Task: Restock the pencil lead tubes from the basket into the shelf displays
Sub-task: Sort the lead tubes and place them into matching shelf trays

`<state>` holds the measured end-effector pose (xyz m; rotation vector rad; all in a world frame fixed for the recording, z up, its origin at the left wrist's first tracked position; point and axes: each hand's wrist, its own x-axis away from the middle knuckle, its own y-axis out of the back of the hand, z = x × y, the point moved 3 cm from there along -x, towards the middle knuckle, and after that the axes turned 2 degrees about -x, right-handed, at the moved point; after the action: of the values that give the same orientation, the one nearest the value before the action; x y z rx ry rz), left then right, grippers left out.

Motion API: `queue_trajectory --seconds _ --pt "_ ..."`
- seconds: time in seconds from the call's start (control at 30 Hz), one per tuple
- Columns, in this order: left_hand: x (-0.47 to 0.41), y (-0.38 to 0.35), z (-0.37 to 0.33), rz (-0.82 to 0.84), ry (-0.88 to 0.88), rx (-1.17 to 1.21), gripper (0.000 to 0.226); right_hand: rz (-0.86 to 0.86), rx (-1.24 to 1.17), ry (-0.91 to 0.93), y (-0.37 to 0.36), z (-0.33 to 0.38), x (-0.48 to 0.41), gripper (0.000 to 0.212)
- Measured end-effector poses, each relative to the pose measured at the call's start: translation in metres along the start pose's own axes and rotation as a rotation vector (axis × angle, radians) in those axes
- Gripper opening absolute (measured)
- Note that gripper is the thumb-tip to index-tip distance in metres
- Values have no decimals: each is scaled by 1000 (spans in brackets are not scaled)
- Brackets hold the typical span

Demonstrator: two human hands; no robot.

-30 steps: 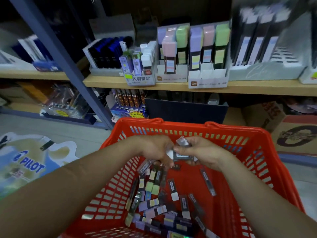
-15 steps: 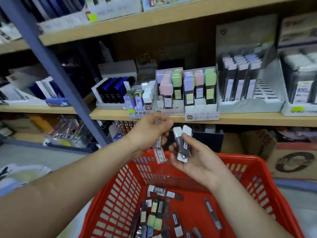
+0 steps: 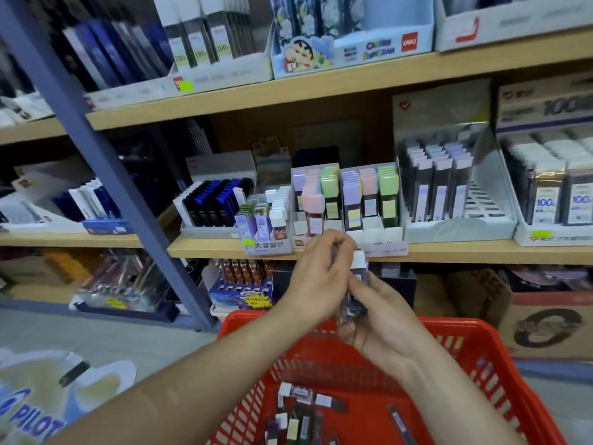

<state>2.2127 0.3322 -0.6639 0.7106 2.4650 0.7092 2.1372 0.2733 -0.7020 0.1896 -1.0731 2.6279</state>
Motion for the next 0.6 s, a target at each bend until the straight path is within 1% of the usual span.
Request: queue_trajectory --seconds 0.07,0.17,0.2,0.3,0.47,0.6 --pt "-4 7 -3 51 23 64 11 18 107 55 -2 6 0 14" --pt "-7 24 -7 190 45 174 13 51 277 122 0 14 0 13" --pt "-7 29 -7 224 42 176 14 67 333 128 0 15 0 13" --pt "-7 40 -6 274 55 210 15 125 429 118 -4 15 2 25" --pt "-15 49 5 208 96 365 6 119 426 111 -6 18 5 36" --pt "-17 46 5 150 94 455 7 107 335 78 -5 19 7 33"
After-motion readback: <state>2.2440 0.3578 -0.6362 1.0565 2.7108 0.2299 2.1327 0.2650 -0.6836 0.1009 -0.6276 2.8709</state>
